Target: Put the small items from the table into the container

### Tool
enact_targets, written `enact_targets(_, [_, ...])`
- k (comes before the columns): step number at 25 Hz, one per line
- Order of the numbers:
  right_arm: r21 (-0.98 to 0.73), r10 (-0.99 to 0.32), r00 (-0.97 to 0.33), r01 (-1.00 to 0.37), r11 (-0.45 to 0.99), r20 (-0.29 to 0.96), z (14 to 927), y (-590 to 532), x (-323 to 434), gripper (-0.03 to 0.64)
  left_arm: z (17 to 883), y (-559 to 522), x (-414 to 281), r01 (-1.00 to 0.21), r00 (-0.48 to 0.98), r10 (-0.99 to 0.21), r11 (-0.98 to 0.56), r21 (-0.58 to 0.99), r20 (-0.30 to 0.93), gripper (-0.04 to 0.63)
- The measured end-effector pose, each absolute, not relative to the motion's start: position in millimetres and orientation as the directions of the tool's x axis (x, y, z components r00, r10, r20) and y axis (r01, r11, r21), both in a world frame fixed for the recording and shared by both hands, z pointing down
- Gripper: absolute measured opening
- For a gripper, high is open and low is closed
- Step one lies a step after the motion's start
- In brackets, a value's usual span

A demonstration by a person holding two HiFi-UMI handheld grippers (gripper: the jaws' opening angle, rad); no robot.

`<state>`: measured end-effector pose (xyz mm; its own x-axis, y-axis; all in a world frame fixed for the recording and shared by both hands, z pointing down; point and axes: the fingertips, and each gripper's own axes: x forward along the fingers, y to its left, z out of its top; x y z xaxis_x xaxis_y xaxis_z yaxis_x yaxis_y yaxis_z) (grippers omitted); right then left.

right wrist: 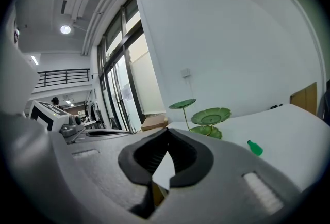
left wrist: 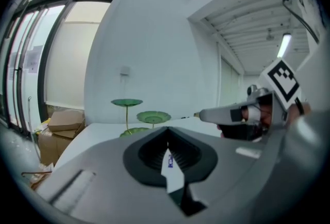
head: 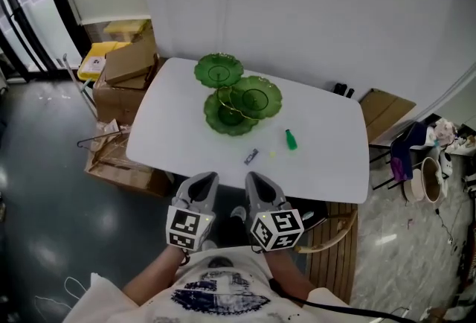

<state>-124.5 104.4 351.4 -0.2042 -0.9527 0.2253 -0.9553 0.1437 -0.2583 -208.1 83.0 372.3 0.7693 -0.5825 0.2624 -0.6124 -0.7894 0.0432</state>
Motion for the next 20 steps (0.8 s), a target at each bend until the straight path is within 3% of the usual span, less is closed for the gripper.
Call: enact_targets(20, [-0.285,-0.963,-0.079,-0.959,0.003,0.256,370,-27,107,-0.002,393,-55,17,-0.502,0.819,-0.464,-0.864,0.029,0.338,-0.009])
